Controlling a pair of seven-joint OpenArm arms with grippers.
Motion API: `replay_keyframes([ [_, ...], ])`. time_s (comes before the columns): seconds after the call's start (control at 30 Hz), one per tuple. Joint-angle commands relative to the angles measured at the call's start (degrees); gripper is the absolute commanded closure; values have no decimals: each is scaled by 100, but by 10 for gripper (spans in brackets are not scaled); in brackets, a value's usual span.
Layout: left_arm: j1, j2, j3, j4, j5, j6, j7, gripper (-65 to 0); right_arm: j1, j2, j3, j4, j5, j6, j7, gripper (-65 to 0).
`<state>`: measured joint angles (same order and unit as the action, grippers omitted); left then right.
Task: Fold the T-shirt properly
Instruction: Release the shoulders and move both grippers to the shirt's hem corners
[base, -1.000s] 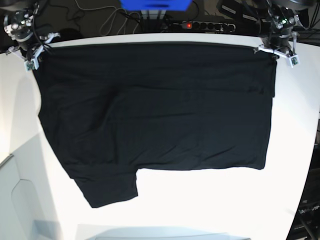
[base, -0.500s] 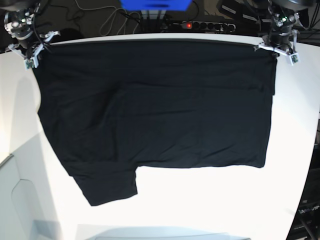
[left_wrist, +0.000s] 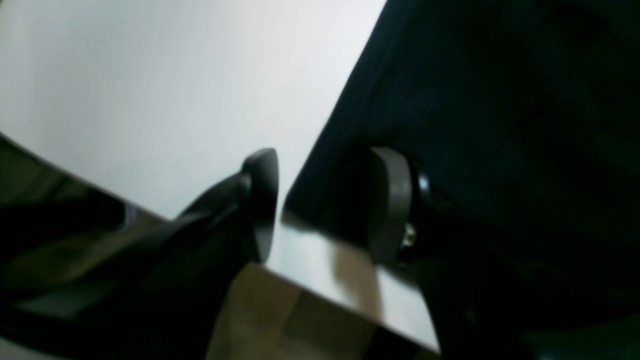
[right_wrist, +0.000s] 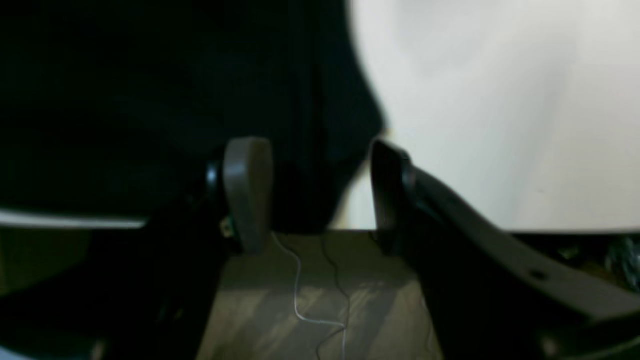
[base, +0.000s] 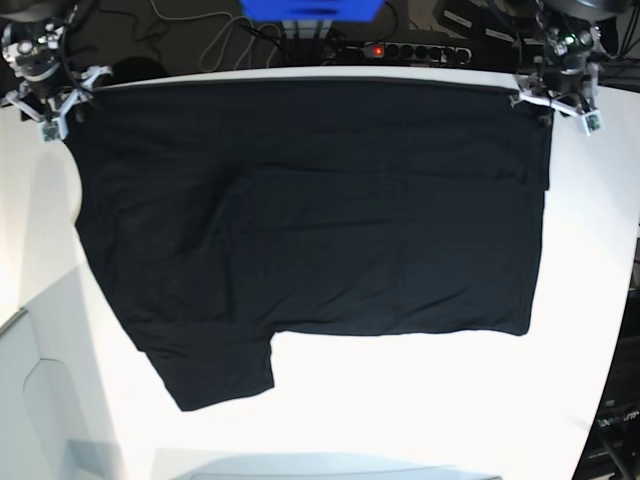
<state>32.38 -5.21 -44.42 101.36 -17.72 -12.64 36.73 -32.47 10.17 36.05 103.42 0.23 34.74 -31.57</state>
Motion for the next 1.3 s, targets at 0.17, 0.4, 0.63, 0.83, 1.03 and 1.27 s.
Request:
replay_keyframes([
  [0.17,-236,-19,-204,655,-18,56,-91,-284,684,-125,522,98,61,12,111,-321],
  [0.4,-1423,200,-722,690,18,47,-82,-285,2020,-90,-49,45,52,12,85,-325],
  [0.63,-2337,25,-371,383,26,20,-73,-373,3717,-64,-840,-939,17,12,76,-326],
  [0.83,-3040,-292,148,-417,26,64,-126,-386,5220,288,-1333,-3076,-98,-24,155,-326],
  [1.03,-3770,-573,385,-1437,26,73,-135,-387,6566,473,-1359,-5537,-493,-24,841,-326],
  [1.27,-4350,-916,587,-2299,26,64,-143,-388,7146,657,-1359,-6970,-757,-639,1984,-326],
])
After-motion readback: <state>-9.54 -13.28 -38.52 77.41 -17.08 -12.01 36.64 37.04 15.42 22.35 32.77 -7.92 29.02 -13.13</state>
